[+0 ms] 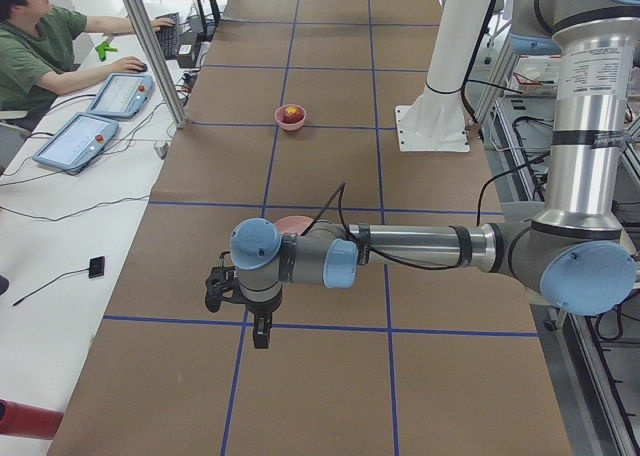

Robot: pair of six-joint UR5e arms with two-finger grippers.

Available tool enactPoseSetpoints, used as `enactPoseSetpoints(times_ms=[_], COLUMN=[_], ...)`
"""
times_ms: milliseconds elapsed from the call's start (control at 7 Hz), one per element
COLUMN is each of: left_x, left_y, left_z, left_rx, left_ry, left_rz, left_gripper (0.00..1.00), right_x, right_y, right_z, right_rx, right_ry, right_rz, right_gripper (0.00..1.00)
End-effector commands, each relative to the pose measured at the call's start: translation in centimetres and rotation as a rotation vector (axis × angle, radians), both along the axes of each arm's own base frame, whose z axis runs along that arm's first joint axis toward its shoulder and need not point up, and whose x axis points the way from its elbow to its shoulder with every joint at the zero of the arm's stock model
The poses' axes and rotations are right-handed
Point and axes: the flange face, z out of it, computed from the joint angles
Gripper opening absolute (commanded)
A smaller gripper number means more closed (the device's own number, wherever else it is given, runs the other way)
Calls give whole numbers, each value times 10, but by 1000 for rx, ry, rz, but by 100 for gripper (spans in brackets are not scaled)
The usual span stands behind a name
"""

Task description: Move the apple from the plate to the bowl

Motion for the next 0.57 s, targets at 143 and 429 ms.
enactPoseSetpoints(times_ms=[143, 429], left_x=[10, 10], left_y=[-1, -1], left_z=[-3, -3], left_rx=[-6, -8], left_ry=[7, 5], left_rz=[4, 4], left_gripper=[99, 99], right_x=[3, 6], right_y=[5, 5], right_z=[2, 2], right_rx=[-7, -6], right_ry=[0, 0], right_rz=[7, 11], right_gripper=[100, 100])
